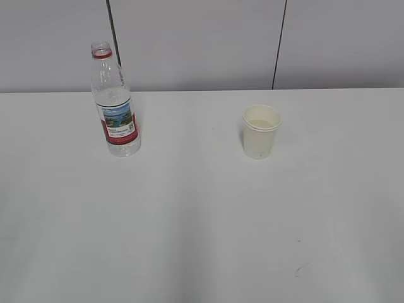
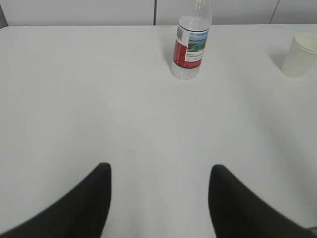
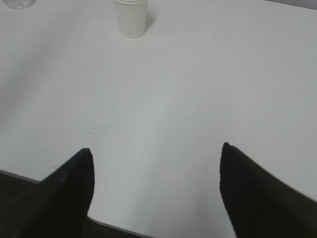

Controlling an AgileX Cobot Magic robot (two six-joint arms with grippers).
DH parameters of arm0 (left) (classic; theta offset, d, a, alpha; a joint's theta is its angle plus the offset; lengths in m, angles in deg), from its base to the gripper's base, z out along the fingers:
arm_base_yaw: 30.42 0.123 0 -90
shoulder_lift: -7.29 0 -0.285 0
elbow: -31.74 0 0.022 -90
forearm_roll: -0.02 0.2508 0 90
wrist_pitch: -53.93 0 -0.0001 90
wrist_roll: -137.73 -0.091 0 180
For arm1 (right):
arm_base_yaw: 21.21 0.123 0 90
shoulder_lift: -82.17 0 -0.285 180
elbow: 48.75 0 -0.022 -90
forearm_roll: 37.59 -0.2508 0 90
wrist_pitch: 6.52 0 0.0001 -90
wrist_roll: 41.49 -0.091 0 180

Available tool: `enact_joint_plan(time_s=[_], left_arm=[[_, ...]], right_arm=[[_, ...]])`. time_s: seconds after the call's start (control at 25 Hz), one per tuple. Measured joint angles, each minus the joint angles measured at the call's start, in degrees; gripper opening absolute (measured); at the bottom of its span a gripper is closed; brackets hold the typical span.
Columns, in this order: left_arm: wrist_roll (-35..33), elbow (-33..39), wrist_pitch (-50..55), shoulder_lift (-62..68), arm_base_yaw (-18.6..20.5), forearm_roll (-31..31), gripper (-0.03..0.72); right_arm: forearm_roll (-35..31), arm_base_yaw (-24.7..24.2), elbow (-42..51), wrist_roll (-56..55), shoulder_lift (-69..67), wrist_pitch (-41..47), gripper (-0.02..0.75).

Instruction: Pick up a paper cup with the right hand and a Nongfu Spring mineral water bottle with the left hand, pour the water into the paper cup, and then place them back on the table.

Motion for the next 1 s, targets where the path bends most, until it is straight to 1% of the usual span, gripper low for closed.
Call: enact_joint_plan(time_s=[0.28,0.6,0.8,1.0], left_arm=[[0.0,0.0,0.0,0.0,0.2,0.6,0.385],[0.0,0.0,0.0,0.0,5.7,0.6,0.384],[0.0,0.0,0.0,0.0,6.2,0.7,0.384],[0.0,0.0,0.0,0.0,6.2,0.7,0.384]], right_arm=[[1.3,0.0,0.0,0.0,0.0,-0.1,0.582],[1.5,0.0,0.0,0.0,0.0,-0.1,0.582],[1.5,-0.1,0.0,0.0,0.0,-0.1,0.582],[1.5,-2.5,0.0,0.0,0.0,-0.1,0.582]])
